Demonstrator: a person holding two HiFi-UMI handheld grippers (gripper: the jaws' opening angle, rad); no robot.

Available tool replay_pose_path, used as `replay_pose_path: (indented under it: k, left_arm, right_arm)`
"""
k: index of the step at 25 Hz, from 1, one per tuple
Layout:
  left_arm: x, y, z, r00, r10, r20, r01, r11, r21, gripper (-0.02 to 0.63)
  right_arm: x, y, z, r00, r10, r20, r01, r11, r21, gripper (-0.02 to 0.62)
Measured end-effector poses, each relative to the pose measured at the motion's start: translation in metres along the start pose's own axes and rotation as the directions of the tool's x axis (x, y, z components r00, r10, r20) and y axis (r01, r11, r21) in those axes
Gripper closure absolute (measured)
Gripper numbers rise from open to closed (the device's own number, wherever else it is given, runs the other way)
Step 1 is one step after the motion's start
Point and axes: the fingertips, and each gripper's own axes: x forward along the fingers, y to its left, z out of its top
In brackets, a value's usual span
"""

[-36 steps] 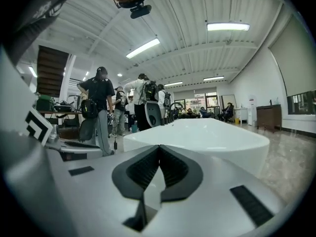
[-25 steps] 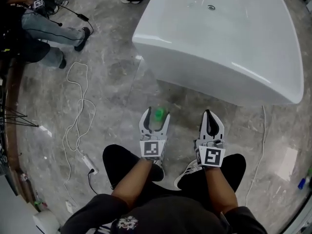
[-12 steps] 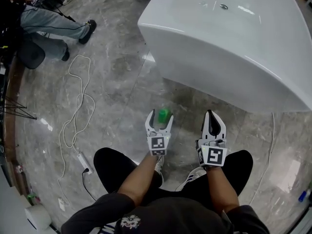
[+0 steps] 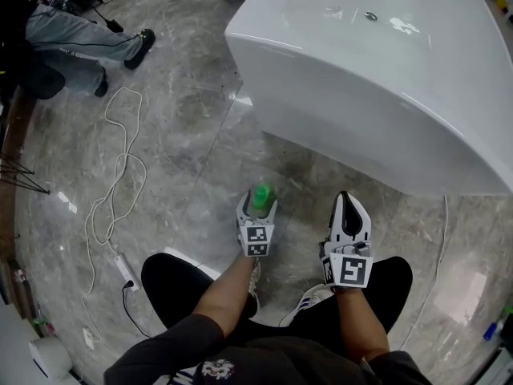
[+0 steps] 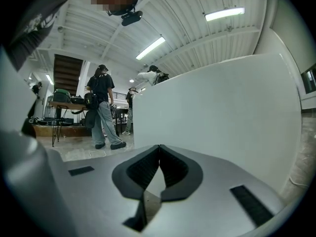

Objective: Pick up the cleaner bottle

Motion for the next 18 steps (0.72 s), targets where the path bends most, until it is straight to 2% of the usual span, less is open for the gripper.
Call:
replay_pose_path:
  k: [5, 11, 18]
  left_arm:
    - [0.023, 0.001, -0.014, 1.000, 0.014, 0.000, -0.014, 1.000, -0.019, 0.272]
    - [0.042, -0.003, -0.025, 1.000, -0.012, 0.005, 0.012, 1.000, -0.006, 0.272]
    - [0.055, -0.005, -0.017, 0.999, -0.012, 0.048, 0.012, 1.000, 0.003, 0.275]
  right_arm:
    - [-0.003, -0.007, -0.011, 1.000, -0.010, -0.026, 0.010, 1.000, -0.009, 0.580]
    - [-0.009, -0.008, -0.027, 0.998, -0.014, -0.059, 0.014, 1.000, -0.015, 0.580]
    - [-0.014, -0.001, -0.036, 0.997, 0.003, -0.082, -0.005, 1.000, -0.021, 0.580]
